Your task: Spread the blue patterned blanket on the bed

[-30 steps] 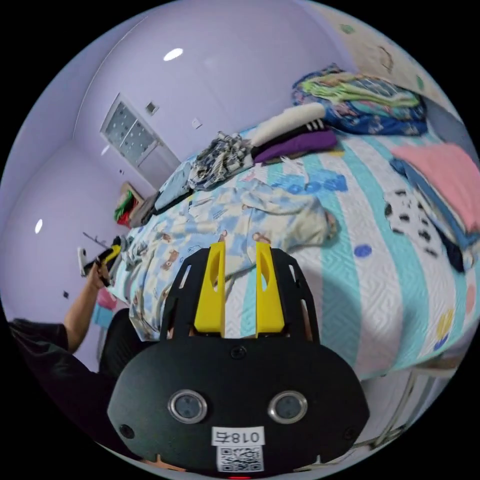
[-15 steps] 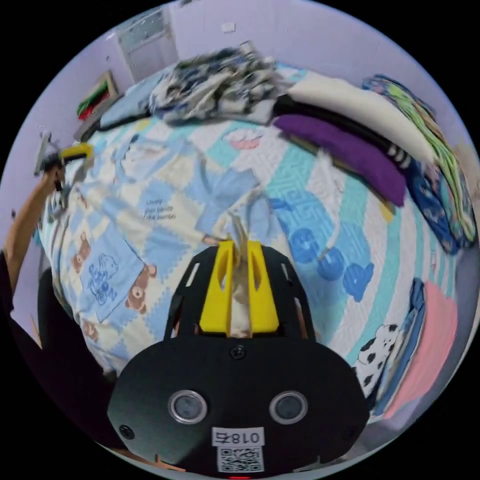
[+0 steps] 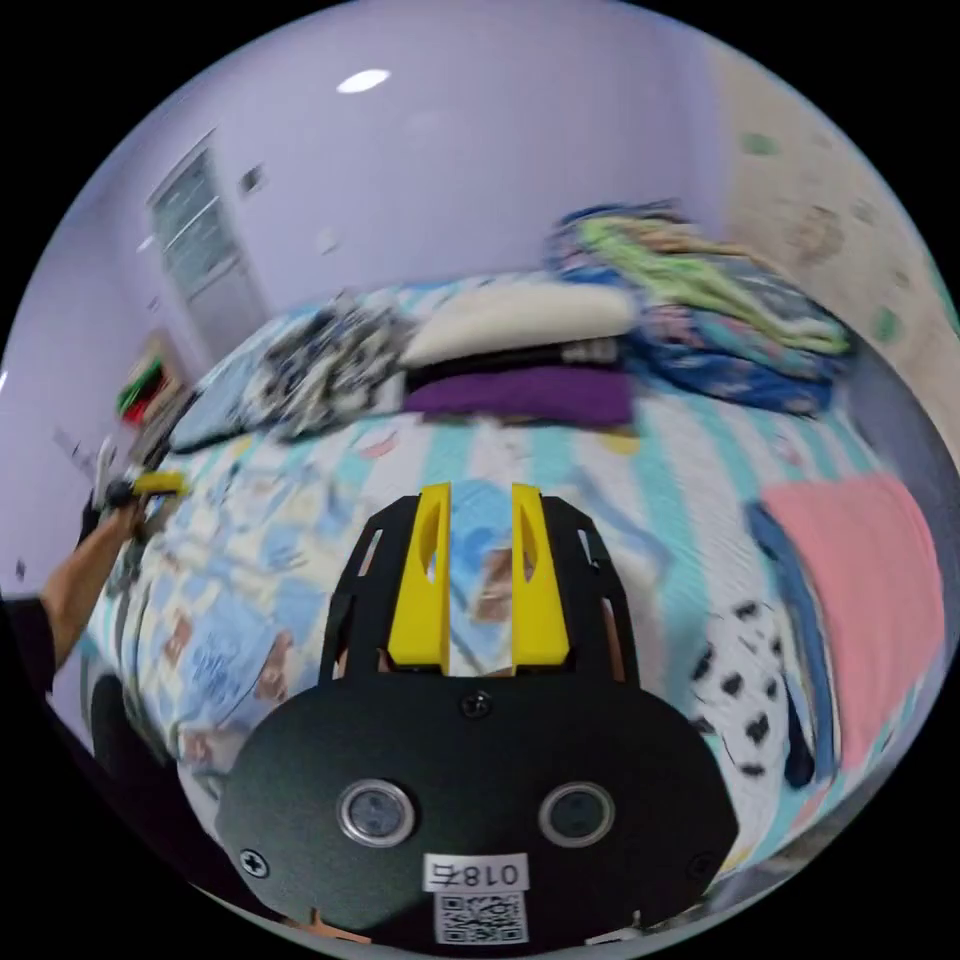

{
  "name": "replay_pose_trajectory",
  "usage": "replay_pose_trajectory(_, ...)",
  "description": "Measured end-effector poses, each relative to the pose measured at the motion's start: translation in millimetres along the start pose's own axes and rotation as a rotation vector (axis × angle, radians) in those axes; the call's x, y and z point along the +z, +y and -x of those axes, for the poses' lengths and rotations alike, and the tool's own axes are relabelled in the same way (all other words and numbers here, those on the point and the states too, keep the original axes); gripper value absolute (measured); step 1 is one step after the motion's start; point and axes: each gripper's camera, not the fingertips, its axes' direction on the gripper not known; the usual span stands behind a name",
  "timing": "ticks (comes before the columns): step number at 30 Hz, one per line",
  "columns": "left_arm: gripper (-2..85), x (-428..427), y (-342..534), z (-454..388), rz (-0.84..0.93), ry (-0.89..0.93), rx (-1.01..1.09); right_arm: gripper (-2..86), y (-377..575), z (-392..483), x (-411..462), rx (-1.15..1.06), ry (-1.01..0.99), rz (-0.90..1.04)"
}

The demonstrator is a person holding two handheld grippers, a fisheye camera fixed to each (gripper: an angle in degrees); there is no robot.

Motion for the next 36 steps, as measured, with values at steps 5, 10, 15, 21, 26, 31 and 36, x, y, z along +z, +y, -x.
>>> replay_pose_trajectory(5, 13.9, 15, -4, 8, 0.068, 0.032, -0.020, 13.5, -7, 53, 97, -0.196, -0.098, 0.262)
replay_pose_trajectory(10, 15.0, 3, 5, 18, 0.037, 0.210, -0.032, 14.0, 24, 40, 111, -0.119, -0.252, 0.272)
replay_pose_trajectory(15, 13.3, -2, 22, 21, 0.059, 0.302, -0.042, 13.3, 54, 37, 110, -0.142, -0.340, 0.271)
replay_pose_trajectory(21, 10.3, -21, 29, -10, 0.132, 0.178, 0.009, 8.6, 88, 55, 113, -0.216, -0.372, 0.290)
replay_pose_trajectory(26, 4.9, -38, 47, -39, 0.165, 0.098, 0.006, 7.6, 130, 89, 122, -0.252, -0.287, 0.297)
replay_pose_trajectory(31, -0.5, -86, 97, -98, 0.142, 0.007, 0.016, 1.7, 179, 141, 108, -0.339, -0.147, 0.283)
replay_pose_trajectory(36, -0.9, -186, 163, -136, -0.053, -0.129, -0.013, 0.8, 233, 181, 61, -0.322, 0.007, 0.113)
